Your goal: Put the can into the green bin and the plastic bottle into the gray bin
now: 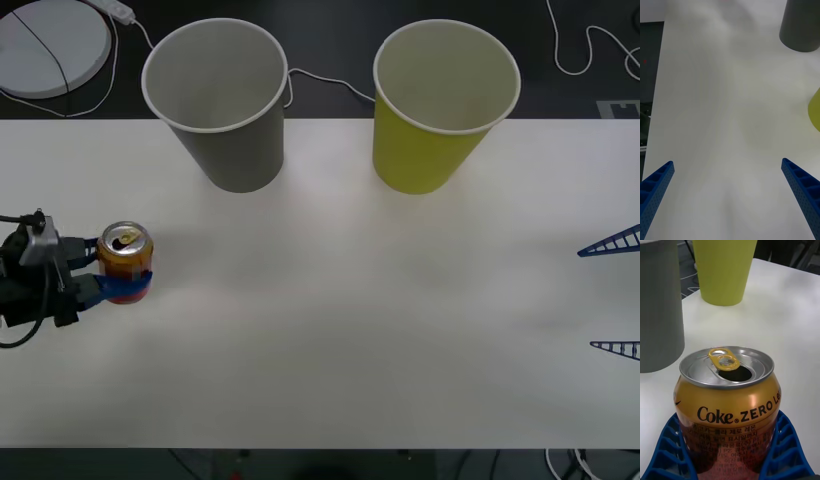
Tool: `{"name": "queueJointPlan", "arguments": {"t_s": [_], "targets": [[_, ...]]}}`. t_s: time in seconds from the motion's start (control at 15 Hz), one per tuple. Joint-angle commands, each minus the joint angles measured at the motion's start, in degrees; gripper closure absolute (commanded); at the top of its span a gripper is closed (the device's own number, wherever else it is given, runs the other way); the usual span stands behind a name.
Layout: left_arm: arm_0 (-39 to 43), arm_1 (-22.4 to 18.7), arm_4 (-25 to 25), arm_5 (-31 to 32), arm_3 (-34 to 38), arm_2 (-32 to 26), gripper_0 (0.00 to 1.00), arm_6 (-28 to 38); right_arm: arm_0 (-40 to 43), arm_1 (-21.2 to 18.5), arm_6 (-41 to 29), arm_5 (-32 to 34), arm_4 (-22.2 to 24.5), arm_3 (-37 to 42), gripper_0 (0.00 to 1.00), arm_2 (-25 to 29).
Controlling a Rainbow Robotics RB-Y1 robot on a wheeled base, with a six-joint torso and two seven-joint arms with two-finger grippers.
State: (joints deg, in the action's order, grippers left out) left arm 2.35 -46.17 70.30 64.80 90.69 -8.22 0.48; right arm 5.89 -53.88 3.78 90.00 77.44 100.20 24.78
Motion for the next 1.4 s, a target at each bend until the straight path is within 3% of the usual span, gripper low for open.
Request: {"name": "queueJointPlan", "arguments": {"t_s": [0.07,0.4,0.67,0.87,1.0,1.4], "targets": [[1.6,-2.87,3.71,0.33,7.22,-1.71,1.0,8.84,0.0,0.0,0.0,0.0,0.0,0.0,0.0,0.0],[1.52,-9.11,10.74,0.33,17.24,-3.73,1.0,22.29,0.0,0.0,0.0,0.0,0.0,0.0,0.0,0.0],[1.16,-14.38,11.71,0.33,24.89,-3.64,0.99,29.93,0.0,0.0,0.0,0.0,0.0,0.0,0.0,0.0],[-0.77,-16.23,15.57,0.33,31.83,-3.47,0.99,38.81,0.0,0.0,0.0,0.0,0.0,0.0,0.0,0.0],[-4.28,-17.64,18.12,0.33,33.94,-0.74,0.99,43.91,0.0,0.0,0.0,0.0,0.0,0.0,0.0,0.0],[-20.1,-23.96,18.47,0.59,33.94,9.36,0.99,56.21,0.0,0.0,0.0,0.0,0.0,0.0,0.0,0.0]]}}
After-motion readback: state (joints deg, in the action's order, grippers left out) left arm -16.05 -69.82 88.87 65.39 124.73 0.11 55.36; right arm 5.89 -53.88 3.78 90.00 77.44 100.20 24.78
